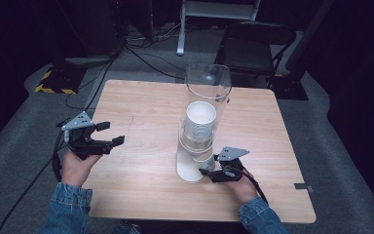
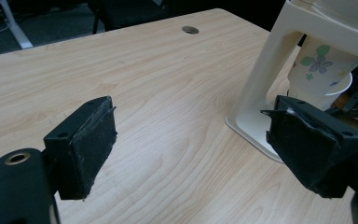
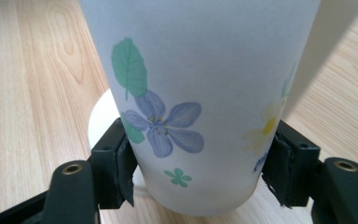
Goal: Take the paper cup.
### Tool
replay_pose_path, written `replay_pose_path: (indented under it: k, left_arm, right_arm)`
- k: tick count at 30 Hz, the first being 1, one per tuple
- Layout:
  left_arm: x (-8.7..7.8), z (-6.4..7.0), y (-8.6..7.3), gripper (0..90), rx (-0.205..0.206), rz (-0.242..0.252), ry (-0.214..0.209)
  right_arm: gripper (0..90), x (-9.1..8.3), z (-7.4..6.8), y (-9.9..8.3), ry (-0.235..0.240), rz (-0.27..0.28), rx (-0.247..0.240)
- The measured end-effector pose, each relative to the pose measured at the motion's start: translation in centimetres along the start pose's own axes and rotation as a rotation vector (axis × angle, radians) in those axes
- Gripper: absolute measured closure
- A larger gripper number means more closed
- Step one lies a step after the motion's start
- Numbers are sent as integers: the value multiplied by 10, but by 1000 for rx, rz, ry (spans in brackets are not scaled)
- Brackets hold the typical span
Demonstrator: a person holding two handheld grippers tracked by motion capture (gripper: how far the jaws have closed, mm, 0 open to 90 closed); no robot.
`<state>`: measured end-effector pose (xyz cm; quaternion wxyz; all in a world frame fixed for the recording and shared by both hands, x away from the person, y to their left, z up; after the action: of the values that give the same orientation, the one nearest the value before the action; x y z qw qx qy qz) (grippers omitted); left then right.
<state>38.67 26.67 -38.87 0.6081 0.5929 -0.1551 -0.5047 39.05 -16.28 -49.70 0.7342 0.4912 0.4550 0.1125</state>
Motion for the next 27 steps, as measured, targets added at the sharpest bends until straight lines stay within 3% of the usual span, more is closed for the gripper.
replay_pose_path:
  k: [10,14,19,22,27]
  left_arm:
    - [15,-1,7,154,11,-5,-28]
    - [19,-2,8,154,13,-10,-35]
    - [22,-2,9,154,18,-18,-36]
    - [21,-1,8,154,15,-17,-35]
    - [18,-3,5,154,4,-20,-24]
  right_arm:
    - [351,-25,17,-13,-53,6,28]
    - [351,-40,26,-18,-76,22,60]
    - [350,-54,42,-20,-124,81,130]
    - [349,-57,49,-23,-177,87,157]
    - [348,-55,65,-32,-311,39,234]
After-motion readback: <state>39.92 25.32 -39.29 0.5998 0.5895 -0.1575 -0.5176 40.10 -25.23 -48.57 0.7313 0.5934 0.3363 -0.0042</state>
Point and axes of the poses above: each handheld gripper's, and its own axes: x roughly forward along the jaws, y roughly out of its top, z roughly to its right, the point moved 2 cm from there along x, roughly forward along the jaws, and after that the axes turned 11 degrees about -y, right-handed, at the moved point
